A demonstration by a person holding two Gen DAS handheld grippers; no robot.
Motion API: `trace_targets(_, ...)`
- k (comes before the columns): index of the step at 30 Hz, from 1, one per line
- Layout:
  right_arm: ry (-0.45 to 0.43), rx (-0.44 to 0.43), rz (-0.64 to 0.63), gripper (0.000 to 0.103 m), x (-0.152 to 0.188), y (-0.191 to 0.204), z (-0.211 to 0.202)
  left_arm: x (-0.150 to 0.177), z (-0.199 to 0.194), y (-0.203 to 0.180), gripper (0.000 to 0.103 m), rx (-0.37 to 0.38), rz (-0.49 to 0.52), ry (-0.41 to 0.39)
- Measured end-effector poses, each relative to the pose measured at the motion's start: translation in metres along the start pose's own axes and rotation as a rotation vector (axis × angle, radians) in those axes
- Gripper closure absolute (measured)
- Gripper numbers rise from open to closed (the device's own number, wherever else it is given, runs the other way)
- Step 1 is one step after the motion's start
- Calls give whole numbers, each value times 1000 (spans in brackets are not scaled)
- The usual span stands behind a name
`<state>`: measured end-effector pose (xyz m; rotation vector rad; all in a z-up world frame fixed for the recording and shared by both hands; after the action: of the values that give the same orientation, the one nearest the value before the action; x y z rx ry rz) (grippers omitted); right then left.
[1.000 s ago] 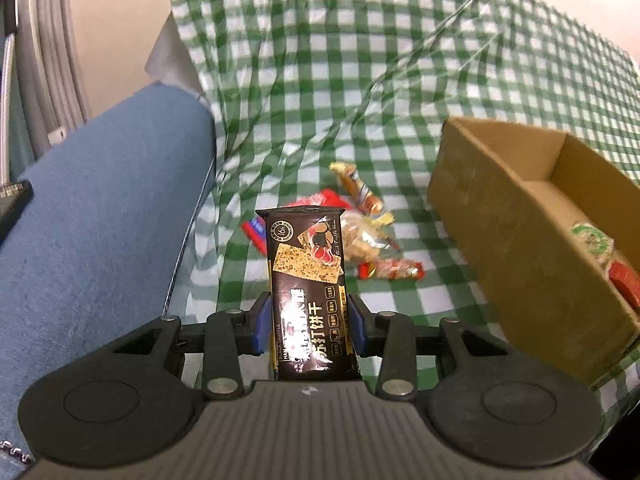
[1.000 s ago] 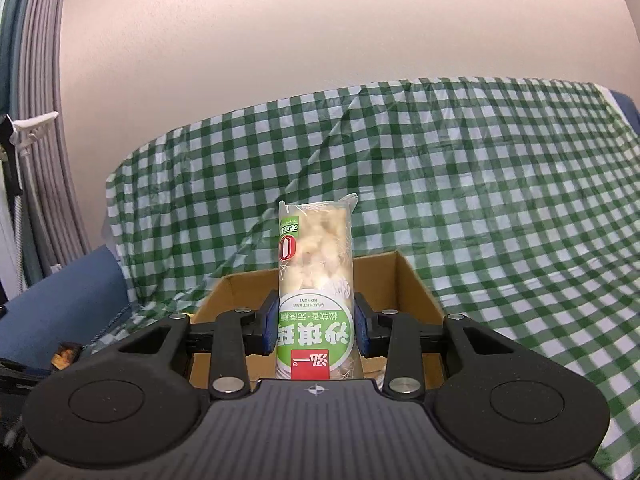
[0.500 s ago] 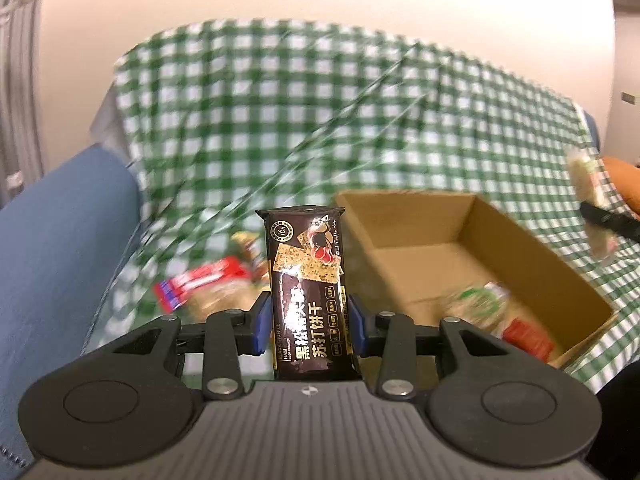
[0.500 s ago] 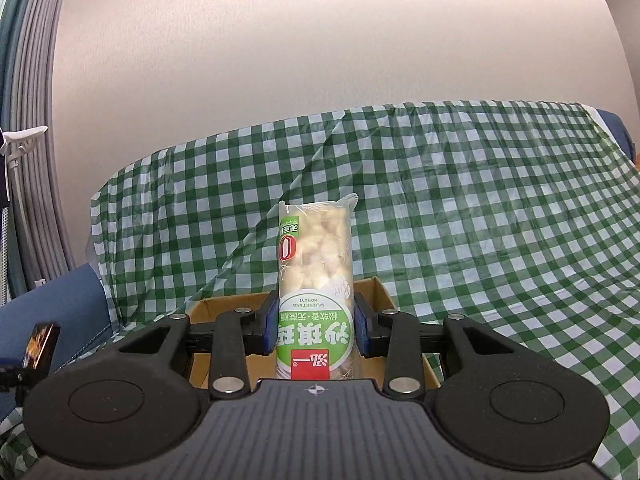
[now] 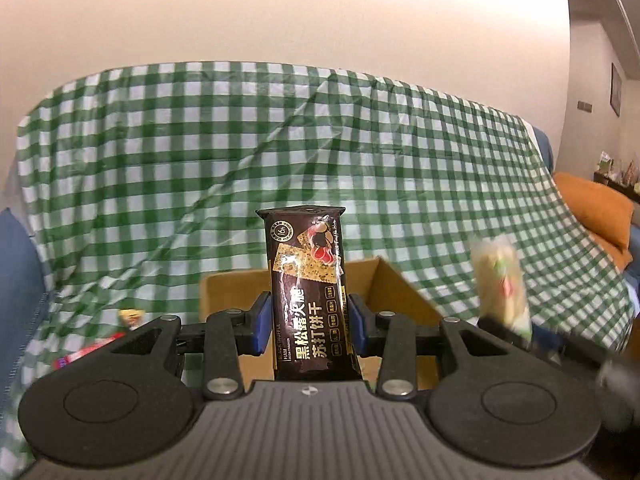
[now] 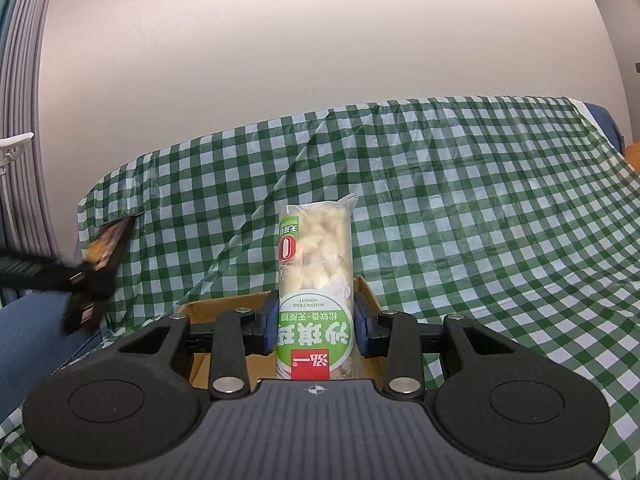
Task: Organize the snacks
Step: 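Lift both snacks and carry them over the cardboard box, then open the left tool to drop the biscuit bar while the right tool drops the peanut pack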
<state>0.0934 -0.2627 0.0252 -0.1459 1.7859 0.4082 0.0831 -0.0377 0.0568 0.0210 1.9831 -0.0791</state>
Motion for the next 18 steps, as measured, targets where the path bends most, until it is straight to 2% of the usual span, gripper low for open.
trace_targets(6,0,7,4,65,0,-2,-1,-15,26,-19,60,-2,-12,16)
trace_targets(12,4,12,1,65,0,-1,0,-22,38,-15,60,-12,-33,32)
trace_targets(18,11,10,-18,65,1,4,1,-31,34,-4,60,-23,-52,13)
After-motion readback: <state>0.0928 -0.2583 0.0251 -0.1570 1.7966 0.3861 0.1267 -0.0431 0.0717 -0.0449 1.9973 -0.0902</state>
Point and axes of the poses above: each gripper's, at about its wrist camera, not at the fingertips, and z roughly the way its jaws point, y to its left, x to its underside, the point moved 1 cm from there along z, roughly the way its jaws point, and after that the axes turned 1 degree about -y, right-handed, at the moved point
